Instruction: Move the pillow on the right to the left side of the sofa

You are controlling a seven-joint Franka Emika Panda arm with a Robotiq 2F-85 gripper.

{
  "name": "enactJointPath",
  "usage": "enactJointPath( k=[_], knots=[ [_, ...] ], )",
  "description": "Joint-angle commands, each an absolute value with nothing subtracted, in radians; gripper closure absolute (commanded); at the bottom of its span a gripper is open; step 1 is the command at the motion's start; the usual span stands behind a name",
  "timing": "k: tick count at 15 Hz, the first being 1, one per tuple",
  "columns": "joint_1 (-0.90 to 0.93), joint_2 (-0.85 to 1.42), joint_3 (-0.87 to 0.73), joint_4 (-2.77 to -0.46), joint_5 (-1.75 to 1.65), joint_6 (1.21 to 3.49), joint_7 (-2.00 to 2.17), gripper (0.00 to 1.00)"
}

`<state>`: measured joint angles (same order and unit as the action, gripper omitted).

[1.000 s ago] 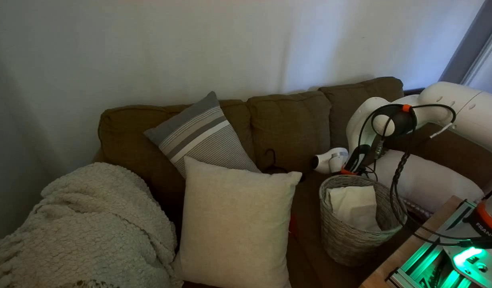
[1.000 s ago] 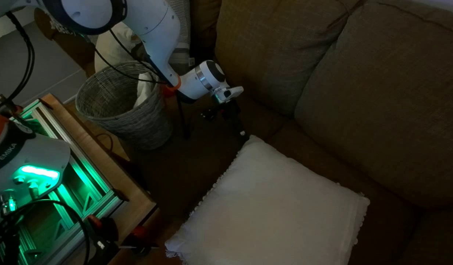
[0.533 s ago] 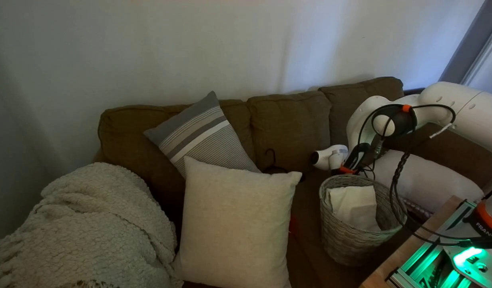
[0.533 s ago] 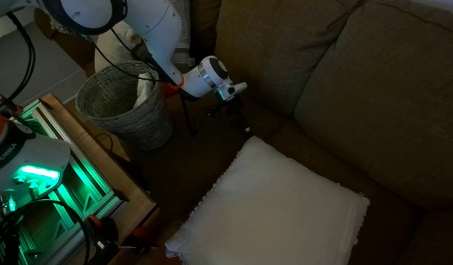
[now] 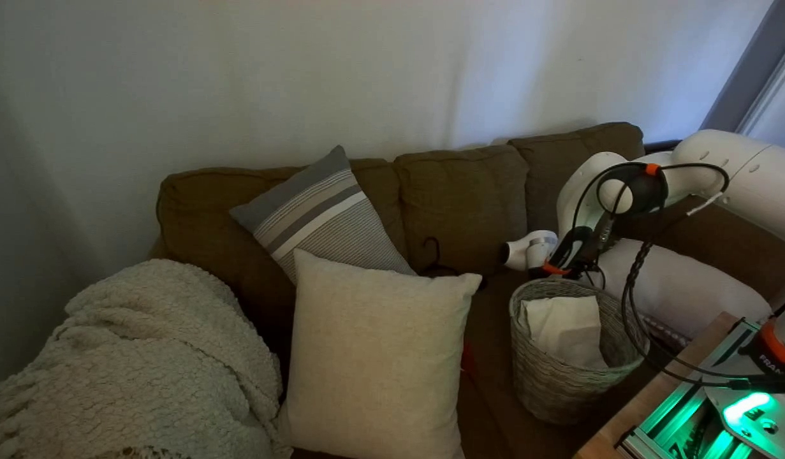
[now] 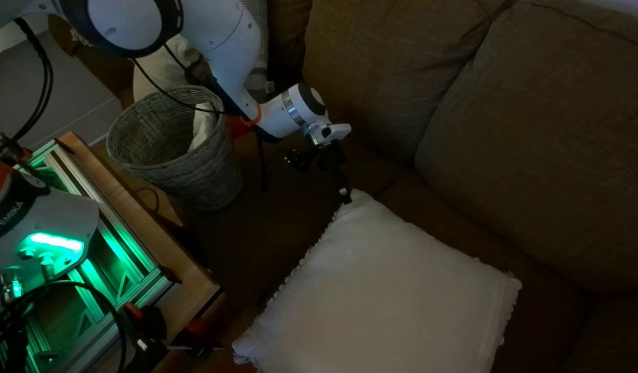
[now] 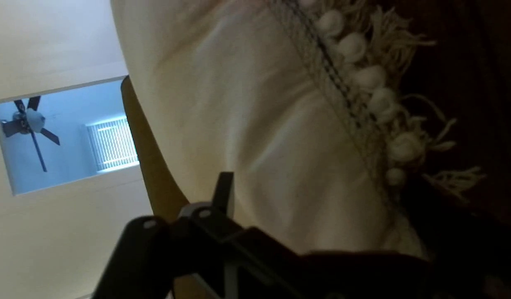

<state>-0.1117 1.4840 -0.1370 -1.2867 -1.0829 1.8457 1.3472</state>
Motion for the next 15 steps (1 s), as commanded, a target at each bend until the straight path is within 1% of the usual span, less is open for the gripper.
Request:
enactJointPath(
  k=[1, 2, 3, 4, 5, 6, 7, 8, 9, 11, 12, 13, 14, 15],
  knots=[
    [-0.117, 1.484, -0.157, -1.315, -1.042, 1.822, 1.333, 0.0],
    [-0.181, 1.484, -0.089, -1.304, -1.11, 1.774, 1.354, 0.06],
    [-0.188, 1.485, -0.088, -1.304, -1.111, 1.765, 1.356, 0.26],
    [-0.14, 1.485, -0.153, -1.314, -1.034, 1.802, 1.342, 0.34],
    [-0.151, 1.485, -0.158, -1.308, -1.026, 1.813, 1.342, 0.41],
    [-0.216, 1.485, -0.096, -1.289, -1.097, 1.78, 1.35, 0.49],
    [-0.224, 1.484, -0.1, -1.283, -1.105, 1.799, 1.342, 0.57],
    [-0.181, 1.484, -0.164, -1.29, -1.039, 1.851, 1.32, 0.64],
    [-0.186, 1.484, -0.17, -1.285, -1.035, 1.864, 1.32, 0.73],
    [-0.186, 1.487, -0.183, -1.271, -1.021, 1.898, 1.299, 0.85],
    [-0.185, 1.493, -0.189, -1.262, -1.012, 1.91, 1.29, 0.94],
    [-0.186, 1.494, -0.191, -1.259, -1.002, 1.922, 1.276, 0.98],
    [-0.189, 1.493, -0.192, -1.258, -0.99, 1.934, 1.254, 1.0],
    [-0.198, 1.493, -0.191, -1.25, -0.976, 1.954, 1.228, 0.98]
  ],
)
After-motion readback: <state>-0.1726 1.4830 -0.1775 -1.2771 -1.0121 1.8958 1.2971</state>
